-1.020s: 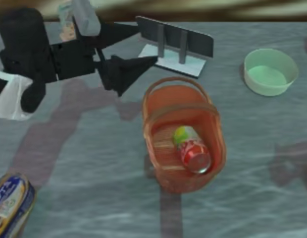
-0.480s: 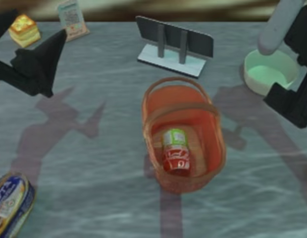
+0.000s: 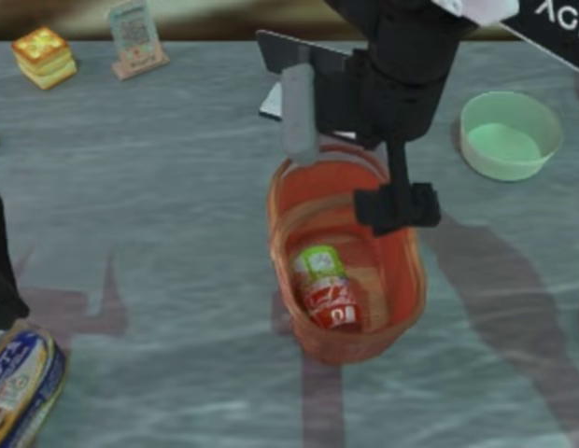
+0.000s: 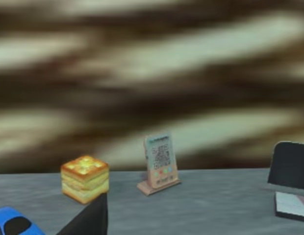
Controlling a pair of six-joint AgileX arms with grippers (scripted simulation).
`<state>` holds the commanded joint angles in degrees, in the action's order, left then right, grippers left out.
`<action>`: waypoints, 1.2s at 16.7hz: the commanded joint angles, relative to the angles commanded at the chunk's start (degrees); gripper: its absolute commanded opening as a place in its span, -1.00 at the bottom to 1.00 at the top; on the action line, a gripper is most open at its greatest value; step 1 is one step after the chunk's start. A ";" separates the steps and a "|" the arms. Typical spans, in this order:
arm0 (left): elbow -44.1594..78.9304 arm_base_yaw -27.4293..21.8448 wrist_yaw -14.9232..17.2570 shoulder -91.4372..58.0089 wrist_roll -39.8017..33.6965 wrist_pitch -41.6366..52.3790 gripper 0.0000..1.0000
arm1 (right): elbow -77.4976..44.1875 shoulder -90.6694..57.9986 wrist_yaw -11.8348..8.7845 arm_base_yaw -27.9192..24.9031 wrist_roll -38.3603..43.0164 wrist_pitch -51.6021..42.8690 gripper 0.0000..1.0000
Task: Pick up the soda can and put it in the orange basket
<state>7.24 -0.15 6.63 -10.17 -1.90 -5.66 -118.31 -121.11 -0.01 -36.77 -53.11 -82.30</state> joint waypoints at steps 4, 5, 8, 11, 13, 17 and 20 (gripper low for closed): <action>-6.50 1.18 -5.96 9.22 1.68 5.11 1.00 | -8.97 -7.77 0.24 -2.85 -4.17 -5.69 1.00; -7.09 1.27 -6.49 9.98 1.85 5.55 1.00 | -9.70 -8.32 0.26 -3.09 -4.51 -6.13 1.00; -7.24 1.30 -6.63 10.17 1.90 5.66 1.00 | -9.85 -8.43 0.27 -3.14 -4.58 -6.22 1.00; -7.24 1.30 -6.63 10.17 1.90 5.66 1.00 | -9.50 -8.31 0.25 -2.91 -4.55 -5.93 1.00; -7.24 1.30 -6.63 10.17 1.90 5.66 1.00 | -7.71 -8.03 0.26 -3.08 -4.64 -4.47 1.00; -7.24 1.30 -6.63 10.17 1.90 5.66 1.00 | -3.59 -7.36 0.26 -3.17 -4.56 -1.03 1.00; -7.24 1.30 -6.63 10.17 1.90 5.66 1.00 | -3.44 -7.34 0.26 -3.18 -4.56 -0.90 1.00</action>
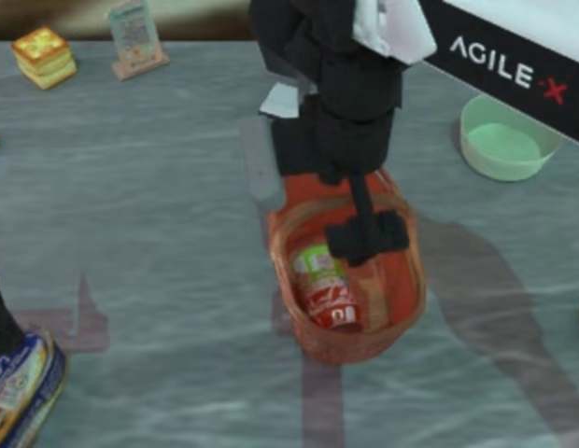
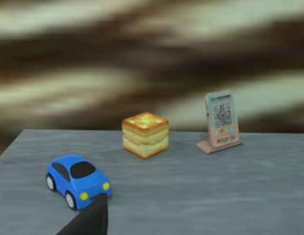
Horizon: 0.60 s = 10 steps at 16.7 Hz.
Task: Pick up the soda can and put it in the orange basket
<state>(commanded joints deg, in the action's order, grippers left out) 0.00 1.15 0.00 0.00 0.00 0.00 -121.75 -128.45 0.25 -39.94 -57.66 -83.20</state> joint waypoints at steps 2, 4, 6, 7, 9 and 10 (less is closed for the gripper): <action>0.00 0.00 0.00 0.00 0.00 0.00 1.00 | 0.00 0.00 0.00 0.00 0.00 0.00 0.85; 0.00 0.00 0.00 0.00 0.00 0.00 1.00 | 0.00 0.00 0.00 0.00 0.00 0.00 0.55; 0.00 0.00 0.00 0.00 0.00 0.00 1.00 | 0.00 0.00 0.00 0.00 0.00 0.00 0.25; 0.00 0.00 0.00 0.00 0.00 0.00 1.00 | 0.00 0.00 0.00 0.00 0.00 0.00 0.10; 0.00 0.00 0.00 0.00 0.00 0.00 1.00 | 0.00 0.00 0.00 0.00 0.00 0.00 -0.21; 0.00 0.00 0.00 0.00 0.00 0.00 1.00 | 0.00 0.00 0.00 0.00 0.00 0.00 -0.36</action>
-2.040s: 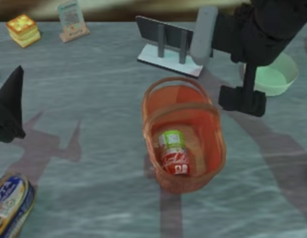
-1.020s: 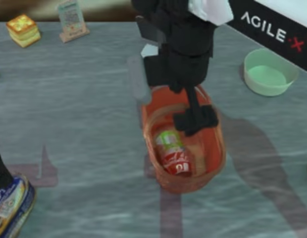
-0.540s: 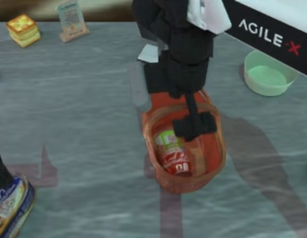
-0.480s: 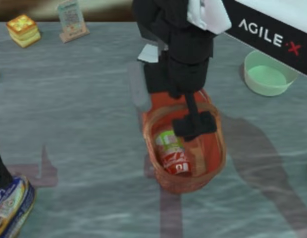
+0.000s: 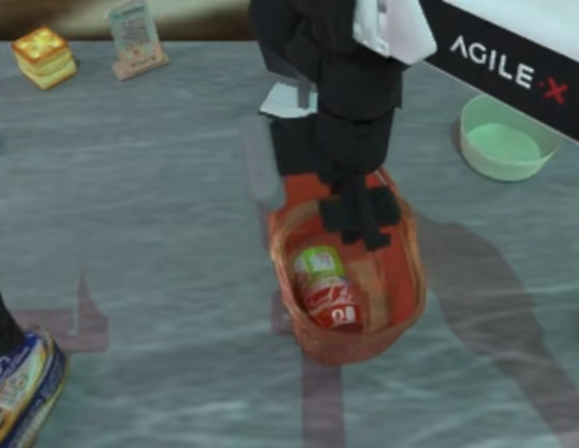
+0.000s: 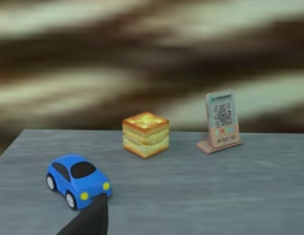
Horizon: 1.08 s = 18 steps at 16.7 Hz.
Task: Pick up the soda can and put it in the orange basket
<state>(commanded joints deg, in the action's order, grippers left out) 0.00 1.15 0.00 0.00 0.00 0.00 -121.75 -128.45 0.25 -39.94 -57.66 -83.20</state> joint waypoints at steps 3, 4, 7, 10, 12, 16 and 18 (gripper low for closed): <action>0.00 0.00 0.00 0.00 0.00 0.00 1.00 | 0.00 0.00 0.00 0.00 0.00 0.00 -0.81; 0.00 0.00 0.00 0.00 0.00 0.00 1.00 | 0.00 0.00 0.00 0.00 0.00 0.00 -0.96; 0.00 0.00 0.00 0.00 0.00 0.00 1.00 | 0.00 0.00 0.00 0.00 0.00 0.00 -1.00; 0.00 0.00 0.00 0.00 0.00 0.00 1.00 | 0.00 0.00 0.00 0.00 0.00 0.00 -1.00; 0.00 0.00 0.00 0.00 0.00 0.00 1.00 | 0.00 0.00 0.00 0.00 0.00 0.00 -1.00; 0.00 0.00 0.00 0.00 0.00 0.00 1.00 | 0.00 0.00 0.00 0.00 0.00 0.00 -1.00; 0.00 0.00 0.00 0.00 0.00 0.00 1.00 | 0.00 0.00 0.00 0.00 0.00 0.00 -1.00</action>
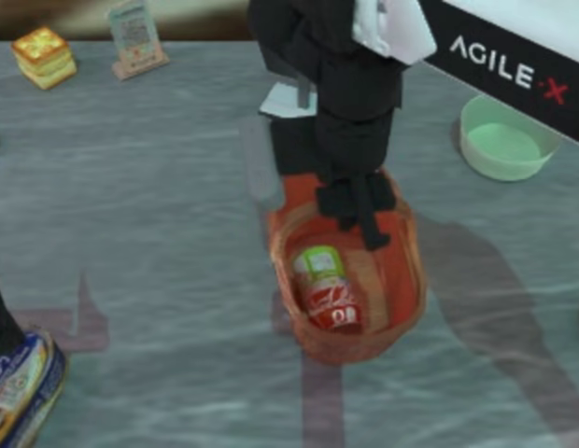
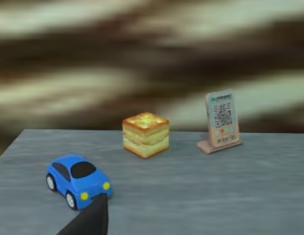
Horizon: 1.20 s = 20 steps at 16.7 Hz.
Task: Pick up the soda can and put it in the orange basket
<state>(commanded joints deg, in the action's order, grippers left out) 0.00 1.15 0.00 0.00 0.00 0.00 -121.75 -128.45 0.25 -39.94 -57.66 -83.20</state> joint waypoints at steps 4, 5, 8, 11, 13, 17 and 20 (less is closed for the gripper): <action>0.00 0.00 0.00 0.00 0.00 0.00 1.00 | 0.00 0.00 0.00 0.00 0.00 0.00 -1.00; 0.00 0.00 0.00 0.00 0.00 0.00 1.00 | 0.00 0.00 0.00 0.00 0.00 0.00 -1.00; 0.00 0.00 0.00 0.00 0.00 0.00 1.00 | 0.00 0.00 0.00 0.00 0.00 0.00 -1.00; 0.00 0.00 0.00 0.00 0.00 0.00 1.00 | 0.00 0.00 0.00 0.00 0.00 0.00 -1.00; 0.00 0.00 0.00 0.00 0.00 0.00 1.00 | 0.00 0.00 0.00 0.00 0.00 0.00 -1.00; 0.00 0.00 0.00 0.00 0.00 0.00 1.00 | -0.05 -0.03 0.02 0.10 0.02 0.00 -1.00; 0.00 0.00 0.00 0.00 0.00 0.00 1.00 | -2.47 -0.02 0.04 0.39 -0.52 -2.43 -1.00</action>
<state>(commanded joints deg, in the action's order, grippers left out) 0.00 1.15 0.00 0.00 0.00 0.00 -124.22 -128.47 0.29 -39.55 -58.19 -85.63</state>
